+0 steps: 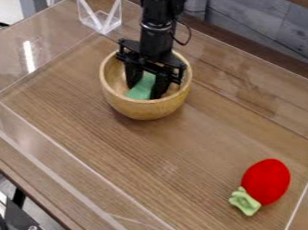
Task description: Remove the green stick from the brown bowl and put it on the table
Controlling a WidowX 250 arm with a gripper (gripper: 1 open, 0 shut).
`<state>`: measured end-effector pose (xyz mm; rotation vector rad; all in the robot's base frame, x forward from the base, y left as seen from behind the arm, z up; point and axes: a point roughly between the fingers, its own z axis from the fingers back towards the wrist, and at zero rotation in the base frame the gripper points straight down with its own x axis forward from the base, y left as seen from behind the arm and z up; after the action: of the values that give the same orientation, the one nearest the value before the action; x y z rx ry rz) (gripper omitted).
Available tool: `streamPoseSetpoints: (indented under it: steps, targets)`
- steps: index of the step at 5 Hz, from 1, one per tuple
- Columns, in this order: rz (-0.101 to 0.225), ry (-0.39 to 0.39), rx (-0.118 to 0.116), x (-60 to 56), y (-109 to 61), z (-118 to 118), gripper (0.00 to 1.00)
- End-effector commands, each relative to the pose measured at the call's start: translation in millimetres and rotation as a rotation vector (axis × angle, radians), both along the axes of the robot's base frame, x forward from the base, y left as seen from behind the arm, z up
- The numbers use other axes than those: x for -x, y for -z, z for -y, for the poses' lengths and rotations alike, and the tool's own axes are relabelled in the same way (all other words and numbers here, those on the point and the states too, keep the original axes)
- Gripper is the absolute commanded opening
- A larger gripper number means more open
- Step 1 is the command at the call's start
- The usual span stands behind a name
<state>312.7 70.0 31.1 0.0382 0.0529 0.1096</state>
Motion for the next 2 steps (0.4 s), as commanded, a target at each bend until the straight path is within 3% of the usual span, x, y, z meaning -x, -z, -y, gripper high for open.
streamPoseSetpoints:
  steps: [1,2]
  targets:
    - [0.053,0.089,-0.002,-15.2,-11.1,6.3,0.0]
    - [0.057,0.072,0.002,-13.2,-12.2,13.3,0.0]
